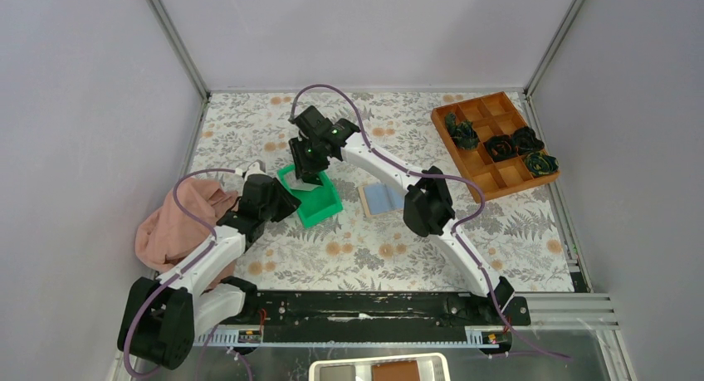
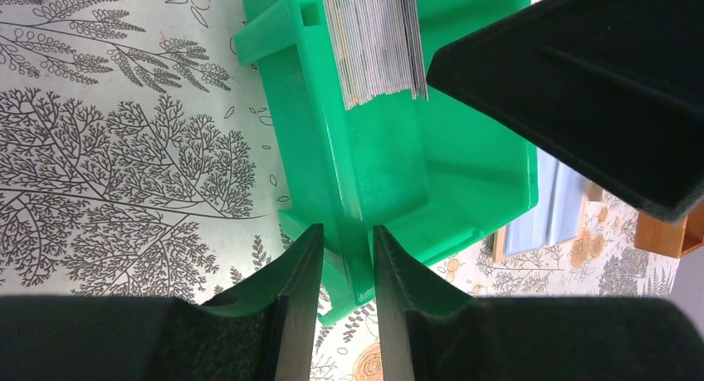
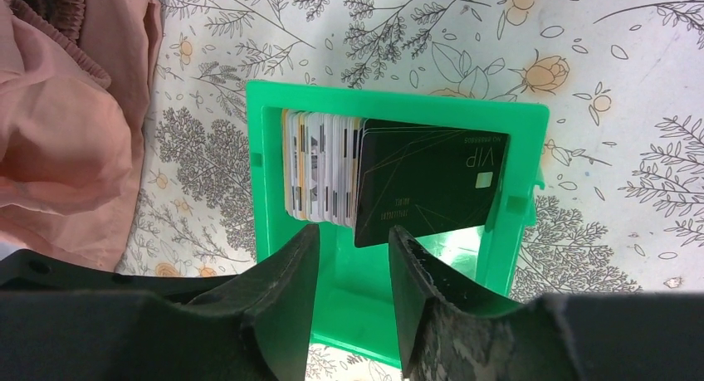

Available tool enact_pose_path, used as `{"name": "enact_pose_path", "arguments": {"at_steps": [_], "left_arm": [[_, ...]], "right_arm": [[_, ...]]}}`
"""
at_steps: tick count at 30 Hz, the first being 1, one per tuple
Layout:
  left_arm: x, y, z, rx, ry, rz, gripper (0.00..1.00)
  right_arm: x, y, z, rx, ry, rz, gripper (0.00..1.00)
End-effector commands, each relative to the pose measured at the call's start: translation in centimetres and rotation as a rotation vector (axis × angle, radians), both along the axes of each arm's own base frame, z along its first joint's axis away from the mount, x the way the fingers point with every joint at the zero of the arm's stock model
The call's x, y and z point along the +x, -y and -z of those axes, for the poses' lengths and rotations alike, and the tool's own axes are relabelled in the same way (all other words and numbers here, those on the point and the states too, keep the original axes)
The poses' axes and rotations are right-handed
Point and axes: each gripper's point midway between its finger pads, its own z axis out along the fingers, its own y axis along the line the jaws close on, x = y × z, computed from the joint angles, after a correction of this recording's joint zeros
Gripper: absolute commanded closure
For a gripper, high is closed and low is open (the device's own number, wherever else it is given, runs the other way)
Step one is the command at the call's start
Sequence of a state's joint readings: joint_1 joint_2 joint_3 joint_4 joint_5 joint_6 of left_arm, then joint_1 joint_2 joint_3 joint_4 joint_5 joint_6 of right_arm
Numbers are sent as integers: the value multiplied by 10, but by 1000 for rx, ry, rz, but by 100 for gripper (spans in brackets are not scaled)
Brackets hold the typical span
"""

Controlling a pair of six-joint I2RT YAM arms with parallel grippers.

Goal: Put the credit cards into the card holder
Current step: Pick up the credit card from the storage box.

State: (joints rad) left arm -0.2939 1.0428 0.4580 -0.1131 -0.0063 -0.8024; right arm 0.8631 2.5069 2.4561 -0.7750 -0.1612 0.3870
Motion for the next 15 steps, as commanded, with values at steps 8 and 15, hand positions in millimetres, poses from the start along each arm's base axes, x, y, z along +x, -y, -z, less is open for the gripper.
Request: {"name": "enact_pose_path", "arguments": {"at_steps": [8, 15], "left_arm": [[3, 6, -3, -10, 23, 32, 67], [2, 9, -3, -18, 20, 47, 69]], "right_arm": [[1, -14, 2, 45, -14, -18, 57], [2, -15, 9, 43, -18, -16, 52]]}}
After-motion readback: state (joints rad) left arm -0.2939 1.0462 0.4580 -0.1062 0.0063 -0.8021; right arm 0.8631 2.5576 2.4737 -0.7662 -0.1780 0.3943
